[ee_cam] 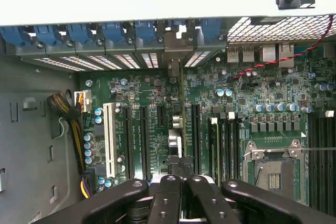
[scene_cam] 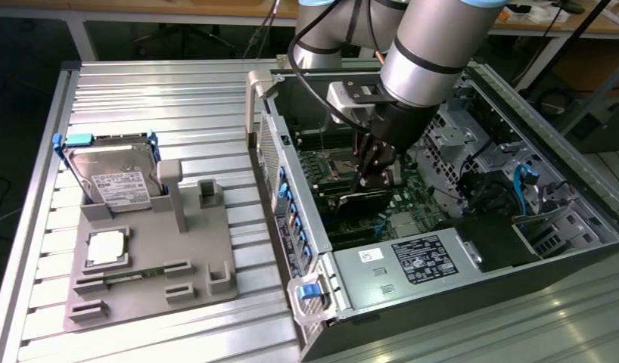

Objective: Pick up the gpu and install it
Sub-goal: 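Press down on the gpu until it lock into place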

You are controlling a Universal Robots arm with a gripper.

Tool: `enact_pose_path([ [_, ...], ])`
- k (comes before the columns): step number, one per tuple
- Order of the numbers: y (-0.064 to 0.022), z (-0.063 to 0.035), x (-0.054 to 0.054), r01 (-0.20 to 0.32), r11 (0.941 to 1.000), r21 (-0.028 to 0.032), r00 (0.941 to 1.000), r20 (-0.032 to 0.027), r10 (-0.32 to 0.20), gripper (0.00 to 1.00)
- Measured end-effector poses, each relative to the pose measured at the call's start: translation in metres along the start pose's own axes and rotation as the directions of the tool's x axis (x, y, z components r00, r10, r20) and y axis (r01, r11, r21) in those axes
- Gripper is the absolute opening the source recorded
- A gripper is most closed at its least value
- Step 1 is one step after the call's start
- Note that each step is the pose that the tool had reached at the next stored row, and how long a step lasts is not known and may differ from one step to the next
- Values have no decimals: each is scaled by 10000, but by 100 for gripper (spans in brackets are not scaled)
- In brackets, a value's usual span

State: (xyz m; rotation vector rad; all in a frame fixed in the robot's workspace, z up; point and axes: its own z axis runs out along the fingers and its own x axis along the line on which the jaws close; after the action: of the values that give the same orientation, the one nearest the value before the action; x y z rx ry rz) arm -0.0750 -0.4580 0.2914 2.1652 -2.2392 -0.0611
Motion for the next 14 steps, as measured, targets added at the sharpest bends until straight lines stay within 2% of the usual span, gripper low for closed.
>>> enact_pose_path([
  [3, 0, 3, 0, 0, 10000, 1, 10000, -4, 0, 11],
  [10, 10, 114, -1, 36, 10000, 28, 10000, -10, -36, 11],
  [12, 10, 132, -2, 93, 9999, 87, 10000, -20, -93, 11],
  [13, 9, 134, -1, 96, 9999, 110, 9999, -54, -95, 11],
  [14, 8, 151, -1, 97, 9999, 120, 9999, -53, -97, 11],
])
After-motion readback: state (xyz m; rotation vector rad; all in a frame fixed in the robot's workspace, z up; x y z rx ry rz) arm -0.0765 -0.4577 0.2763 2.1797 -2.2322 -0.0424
